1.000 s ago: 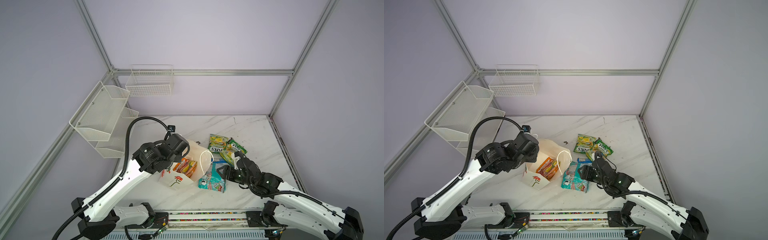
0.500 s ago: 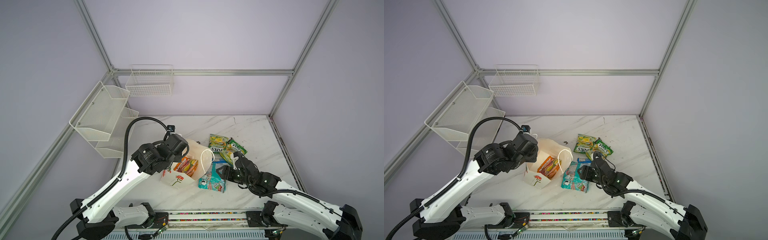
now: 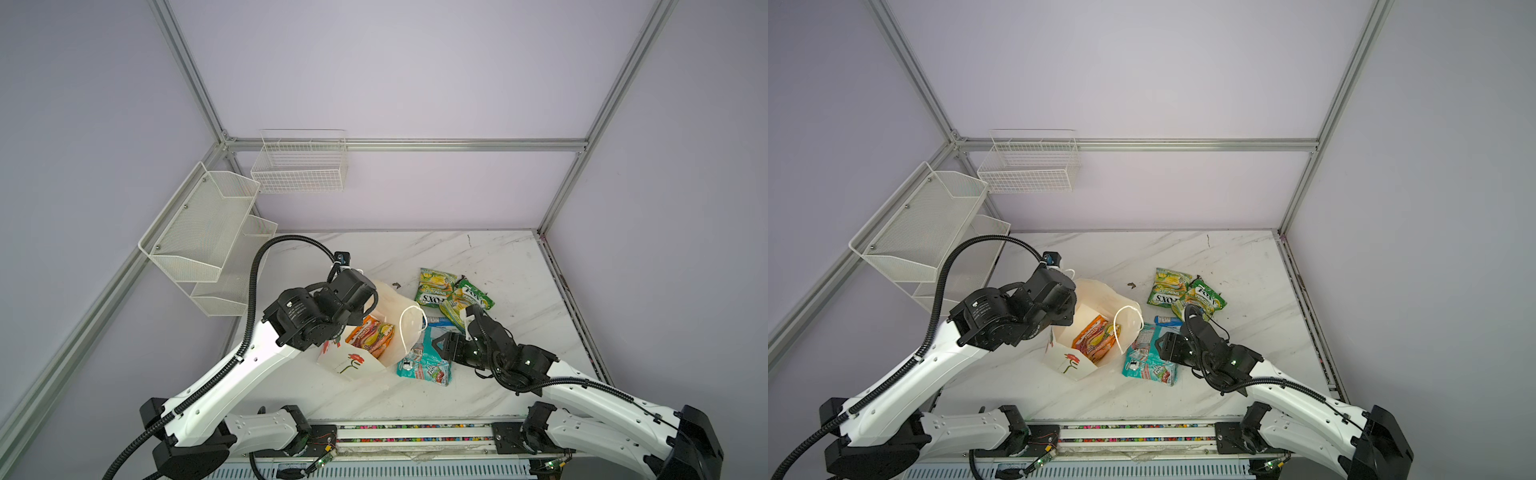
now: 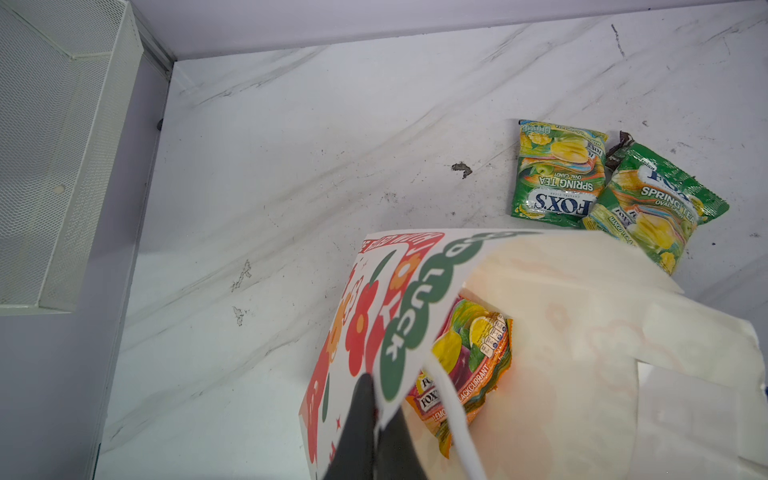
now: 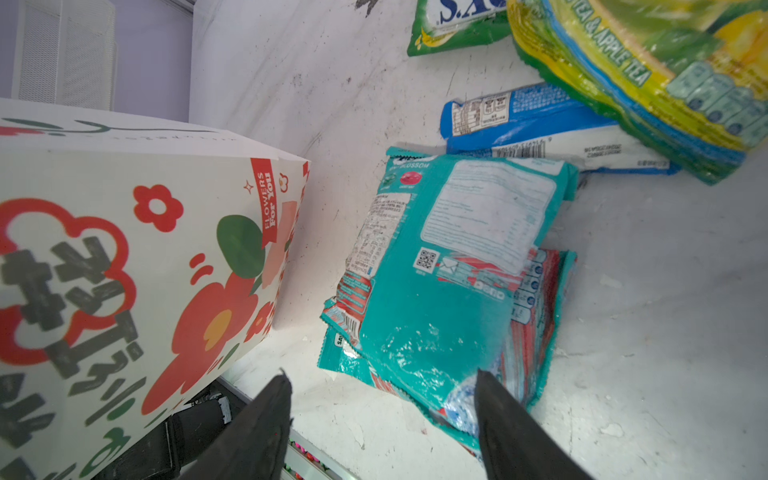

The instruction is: Place the snacks into the paper bag

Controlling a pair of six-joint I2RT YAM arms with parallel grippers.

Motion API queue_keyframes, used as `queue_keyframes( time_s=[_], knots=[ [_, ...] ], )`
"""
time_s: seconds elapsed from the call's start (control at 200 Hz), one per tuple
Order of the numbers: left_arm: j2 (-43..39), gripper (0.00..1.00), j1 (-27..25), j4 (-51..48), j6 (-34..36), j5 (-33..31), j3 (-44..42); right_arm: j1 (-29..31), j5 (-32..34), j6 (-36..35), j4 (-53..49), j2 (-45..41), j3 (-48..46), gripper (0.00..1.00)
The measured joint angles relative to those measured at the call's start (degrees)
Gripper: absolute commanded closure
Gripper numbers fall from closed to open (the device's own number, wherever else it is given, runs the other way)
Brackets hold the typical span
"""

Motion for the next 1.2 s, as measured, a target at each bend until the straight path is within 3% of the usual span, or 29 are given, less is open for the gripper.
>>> queue_keyframes(
  time_s=[1.195],
  knots=[
    [0.1, 1.00, 0.0, 0.9, -0.7, 1.2, -1.0, -1.1, -2.1, 1.8, 10.0, 7.0, -6.5, 0.28]
  ],
)
